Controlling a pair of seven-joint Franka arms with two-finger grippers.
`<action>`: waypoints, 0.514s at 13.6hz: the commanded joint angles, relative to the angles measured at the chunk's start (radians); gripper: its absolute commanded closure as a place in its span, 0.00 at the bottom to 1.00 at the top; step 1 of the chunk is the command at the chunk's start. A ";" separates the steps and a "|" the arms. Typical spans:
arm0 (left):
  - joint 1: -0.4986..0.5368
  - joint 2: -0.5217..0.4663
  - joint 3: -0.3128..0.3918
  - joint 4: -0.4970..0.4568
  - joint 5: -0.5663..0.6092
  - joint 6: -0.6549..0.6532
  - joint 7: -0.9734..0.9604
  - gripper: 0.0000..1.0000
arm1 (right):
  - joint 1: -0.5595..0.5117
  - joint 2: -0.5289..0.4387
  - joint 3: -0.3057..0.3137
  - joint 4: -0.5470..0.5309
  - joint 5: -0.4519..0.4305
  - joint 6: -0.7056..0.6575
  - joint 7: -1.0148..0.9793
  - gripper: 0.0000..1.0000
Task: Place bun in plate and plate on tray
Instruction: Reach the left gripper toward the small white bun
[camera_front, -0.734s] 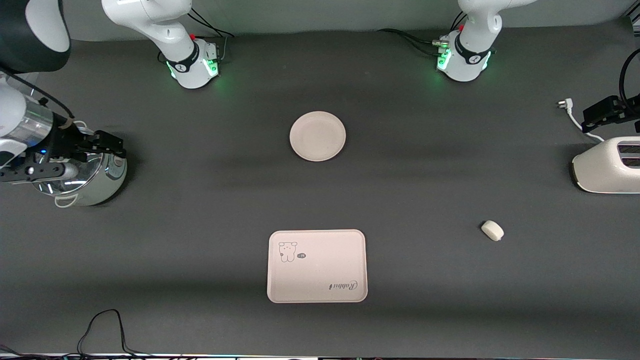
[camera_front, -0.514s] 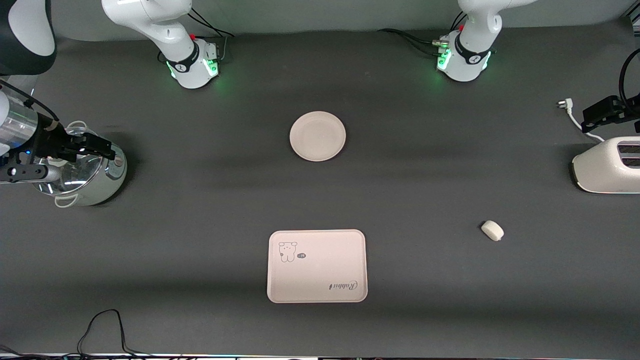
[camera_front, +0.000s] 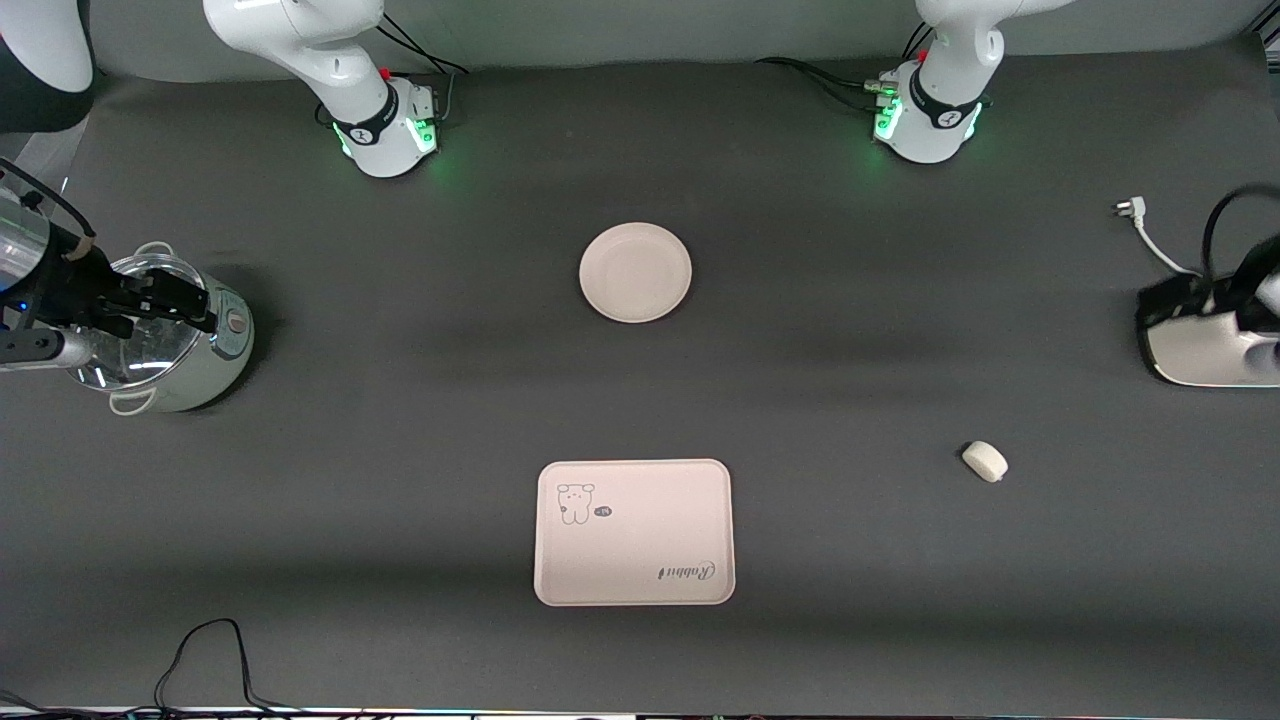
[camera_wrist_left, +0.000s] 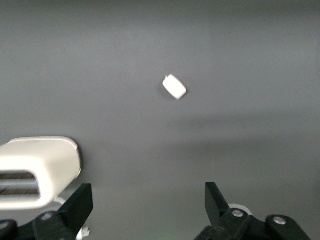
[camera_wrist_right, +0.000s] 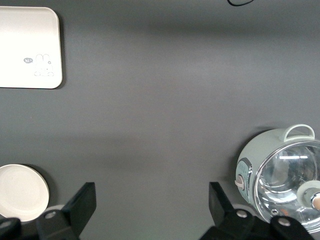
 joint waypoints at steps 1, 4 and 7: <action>-0.039 0.096 0.001 -0.063 0.002 0.180 -0.140 0.00 | 0.004 0.009 -0.002 0.045 0.006 -0.010 0.006 0.00; -0.062 0.279 0.001 -0.071 0.001 0.358 -0.314 0.00 | -0.006 0.019 -0.009 0.111 0.003 -0.009 0.004 0.00; -0.058 0.390 0.007 -0.174 0.012 0.559 -0.377 0.00 | -0.022 0.056 -0.035 0.118 0.003 0.001 0.003 0.00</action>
